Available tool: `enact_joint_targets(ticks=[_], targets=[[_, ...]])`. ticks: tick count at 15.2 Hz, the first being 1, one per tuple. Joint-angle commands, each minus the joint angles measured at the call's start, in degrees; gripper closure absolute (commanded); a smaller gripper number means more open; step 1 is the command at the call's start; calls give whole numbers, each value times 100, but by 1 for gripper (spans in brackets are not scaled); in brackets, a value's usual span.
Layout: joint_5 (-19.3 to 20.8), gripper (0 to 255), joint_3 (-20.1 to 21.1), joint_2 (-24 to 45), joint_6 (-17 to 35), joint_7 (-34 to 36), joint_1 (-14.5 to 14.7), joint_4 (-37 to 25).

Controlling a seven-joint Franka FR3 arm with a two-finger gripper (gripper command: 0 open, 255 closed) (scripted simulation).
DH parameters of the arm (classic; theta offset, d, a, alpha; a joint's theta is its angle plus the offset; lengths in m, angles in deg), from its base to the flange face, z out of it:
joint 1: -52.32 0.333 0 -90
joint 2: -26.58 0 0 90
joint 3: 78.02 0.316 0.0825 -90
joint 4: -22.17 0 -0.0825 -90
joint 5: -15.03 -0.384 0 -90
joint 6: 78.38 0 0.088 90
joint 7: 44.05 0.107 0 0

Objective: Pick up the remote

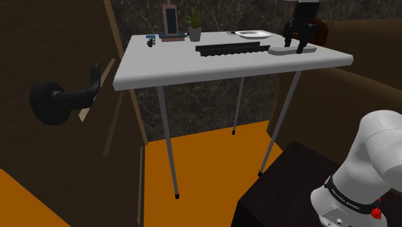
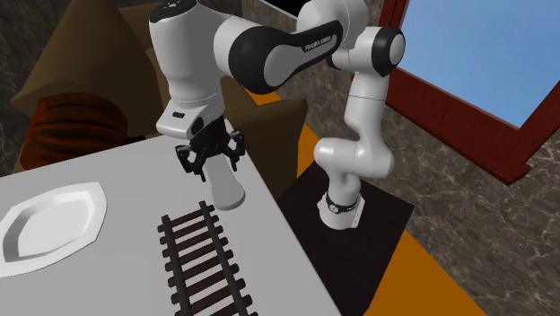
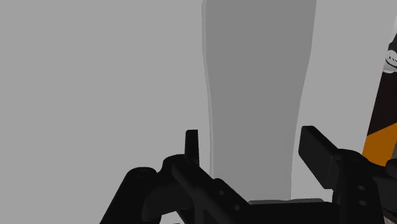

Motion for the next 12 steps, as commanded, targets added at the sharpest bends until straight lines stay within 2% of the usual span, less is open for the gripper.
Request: enact_joint_targets(ticks=[1, 12], targets=[[4, 255, 2, -8, -8, 5, -5, 13], [-161, 255, 12, 335, -820, -135, 99, -1116]])
